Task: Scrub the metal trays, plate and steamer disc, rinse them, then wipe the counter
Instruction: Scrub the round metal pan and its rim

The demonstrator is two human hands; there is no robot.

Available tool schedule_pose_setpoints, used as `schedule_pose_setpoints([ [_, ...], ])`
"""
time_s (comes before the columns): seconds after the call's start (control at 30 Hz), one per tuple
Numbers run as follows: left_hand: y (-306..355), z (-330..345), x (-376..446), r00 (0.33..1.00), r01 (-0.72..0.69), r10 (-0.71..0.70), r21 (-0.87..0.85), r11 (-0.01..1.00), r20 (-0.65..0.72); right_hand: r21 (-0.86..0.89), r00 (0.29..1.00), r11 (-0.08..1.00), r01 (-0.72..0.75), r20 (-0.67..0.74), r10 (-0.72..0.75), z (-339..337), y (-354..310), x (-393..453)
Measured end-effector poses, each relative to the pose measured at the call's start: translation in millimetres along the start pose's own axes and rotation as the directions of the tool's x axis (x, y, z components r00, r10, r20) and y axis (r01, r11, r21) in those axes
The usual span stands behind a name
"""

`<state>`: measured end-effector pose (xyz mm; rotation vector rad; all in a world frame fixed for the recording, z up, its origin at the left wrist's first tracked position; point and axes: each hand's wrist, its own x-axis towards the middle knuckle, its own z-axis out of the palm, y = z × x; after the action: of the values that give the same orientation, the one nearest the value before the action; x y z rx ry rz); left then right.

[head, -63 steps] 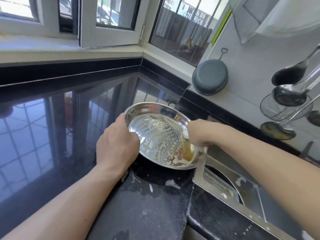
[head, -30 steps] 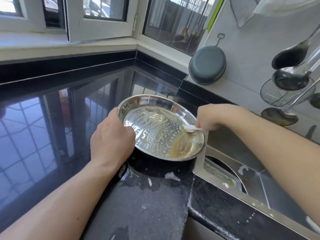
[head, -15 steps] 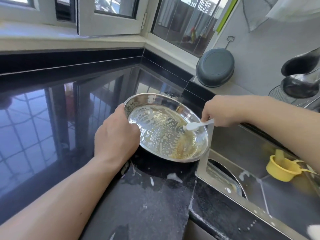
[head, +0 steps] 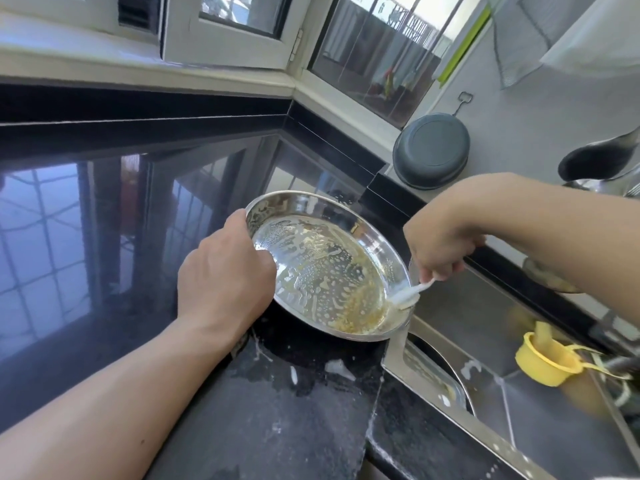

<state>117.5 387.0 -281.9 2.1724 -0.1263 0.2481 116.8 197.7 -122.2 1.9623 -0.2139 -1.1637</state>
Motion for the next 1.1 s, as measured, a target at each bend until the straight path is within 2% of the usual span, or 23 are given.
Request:
schedule_pose_setpoints([
  [0.07,0.0,-0.7,-0.6,1.0,0.001,-0.001,-0.005,1.0,0.001,-0.182,0.998,0.981,-0.062,-0.038,0.056,-1.6,-6.1,9.5],
  [0.1,0.2,-1.1,-0.8,1.0,0.0,0.0,-0.007,1.0,-0.001,-0.091,0.981,0.985,-0.145,-0.142,0.131,-1.6,-4.8,19.1],
  [0.13,0.5,-1.2,-1.0,1.0,-0.001,0.001,-0.008,1.0,-0.002,0.039,0.937,0.985,-0.169,-0.302,0.173,-2.3,-2.7,24.0],
  [0.17,0.7,-1.0,-0.9,1.0,-0.003,0.003,-0.009,1.0,-0.001,0.078,0.885,0.974,-0.21,-0.409,0.224,-3.6,0.3,25.2],
  [0.2,0.9,-1.0,-0.5,1.0,-0.004,0.004,-0.009,1.0,-0.001,0.067,0.85,0.974,-0.217,-0.478,0.222,-4.1,3.8,25.4],
  [0.27,0.1,-1.4,1.0,1.0,0.006,-0.006,-0.006,1.0,-0.005,0.068,0.817,0.972,-0.223,-0.531,0.225,0.7,9.4,26.5],
  [0.33,-1.2,-1.6,2.2,1.0,0.019,-0.019,-0.003,1.0,-0.003,0.123,0.853,0.976,-0.179,-0.475,0.216,11.3,13.9,23.6],
  [0.4,-1.5,-1.7,2.6,1.0,0.022,-0.022,-0.004,1.0,-0.002,0.144,0.935,0.986,-0.085,-0.329,0.129,25.7,19.9,12.2],
  [0.47,-1.5,-1.4,2.9,1.0,0.018,-0.018,-0.007,1.0,-0.001,0.192,0.961,0.981,-0.002,-0.27,0.055,40.4,22.1,-0.5],
  [0.57,-3.4,-1.1,2.6,1.0,0.011,-0.011,-0.006,1.0,0.005,0.376,0.951,0.921,0.101,-0.309,0.022,64.8,16.1,-9.8],
  [0.67,-4.6,-2.7,2.7,1.0,0.013,-0.013,-0.007,1.0,0.011,0.549,0.904,0.834,0.054,-0.381,0.192,97.1,9.5,-2.4],
  [0.77,-2.4,-3.2,3.2,1.0,0.014,-0.014,-0.008,1.0,0.016,0.669,0.869,0.743,0.011,-0.374,0.324,126.8,2.7,2.3],
  [0.97,-1.5,-3.9,3.2,1.0,0.009,-0.009,-0.013,1.0,0.009,0.751,0.861,0.659,0.041,-0.362,0.358,122.9,2.0,14.3],
  [1.1,-1.0,-3.7,2.7,1.0,0.015,-0.014,-0.026,1.0,0.025,0.786,0.808,0.615,0.071,-0.406,0.426,101.7,9.7,44.7],
])
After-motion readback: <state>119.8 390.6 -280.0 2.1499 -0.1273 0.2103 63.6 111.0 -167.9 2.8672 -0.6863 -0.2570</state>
